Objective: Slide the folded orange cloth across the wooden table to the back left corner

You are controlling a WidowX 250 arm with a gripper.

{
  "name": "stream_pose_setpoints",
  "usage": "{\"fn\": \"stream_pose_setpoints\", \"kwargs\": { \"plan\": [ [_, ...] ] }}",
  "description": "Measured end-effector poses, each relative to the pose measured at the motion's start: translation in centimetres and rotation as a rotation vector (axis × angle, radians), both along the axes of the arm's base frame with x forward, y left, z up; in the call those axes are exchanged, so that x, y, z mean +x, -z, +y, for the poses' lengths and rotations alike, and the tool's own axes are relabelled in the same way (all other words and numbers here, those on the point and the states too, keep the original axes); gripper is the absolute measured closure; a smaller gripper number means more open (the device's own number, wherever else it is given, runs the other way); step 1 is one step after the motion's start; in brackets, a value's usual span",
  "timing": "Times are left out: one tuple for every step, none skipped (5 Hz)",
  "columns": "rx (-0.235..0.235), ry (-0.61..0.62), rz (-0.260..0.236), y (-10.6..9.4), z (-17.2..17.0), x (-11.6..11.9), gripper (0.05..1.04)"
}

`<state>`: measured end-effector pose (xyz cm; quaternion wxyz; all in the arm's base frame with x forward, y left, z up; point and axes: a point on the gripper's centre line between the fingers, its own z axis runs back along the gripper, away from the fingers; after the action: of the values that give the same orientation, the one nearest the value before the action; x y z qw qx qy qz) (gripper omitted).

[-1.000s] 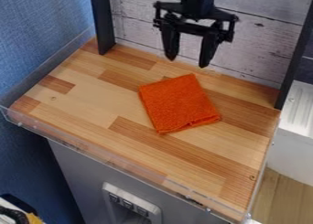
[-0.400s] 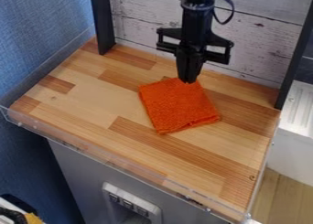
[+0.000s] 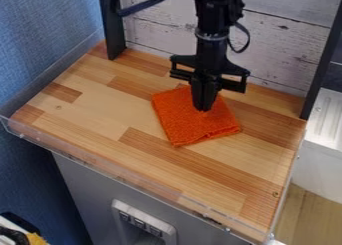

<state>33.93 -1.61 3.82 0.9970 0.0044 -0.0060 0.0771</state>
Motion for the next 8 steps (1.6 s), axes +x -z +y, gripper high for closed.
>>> {"fn": "stream_pose_setpoints", "kwargs": {
  "plan": [
    [-0.009, -0.001, -0.001, 0.8, -0.4, 0.1, 1.024],
    [-0.009, 0.003, 0.001, 1.3, -0.9, -0.2, 1.024],
    [-0.009, 0.002, 0.01, 1.8, -0.9, -0.4, 1.024],
    [-0.009, 0.006, 0.014, 2.2, -1.3, -0.6, 1.024],
    [-0.009, 0.033, 0.027, 2.2, -0.5, -0.7, 1.024],
    [-0.015, 0.049, 0.036, 2.3, 2.2, -0.9, 1.024],
    [-0.023, 0.077, 0.033, 2.6, 4.7, -1.2, 1.024],
    [-0.029, 0.099, 0.015, 2.6, 7.4, -1.4, 1.024]
  ]
}}
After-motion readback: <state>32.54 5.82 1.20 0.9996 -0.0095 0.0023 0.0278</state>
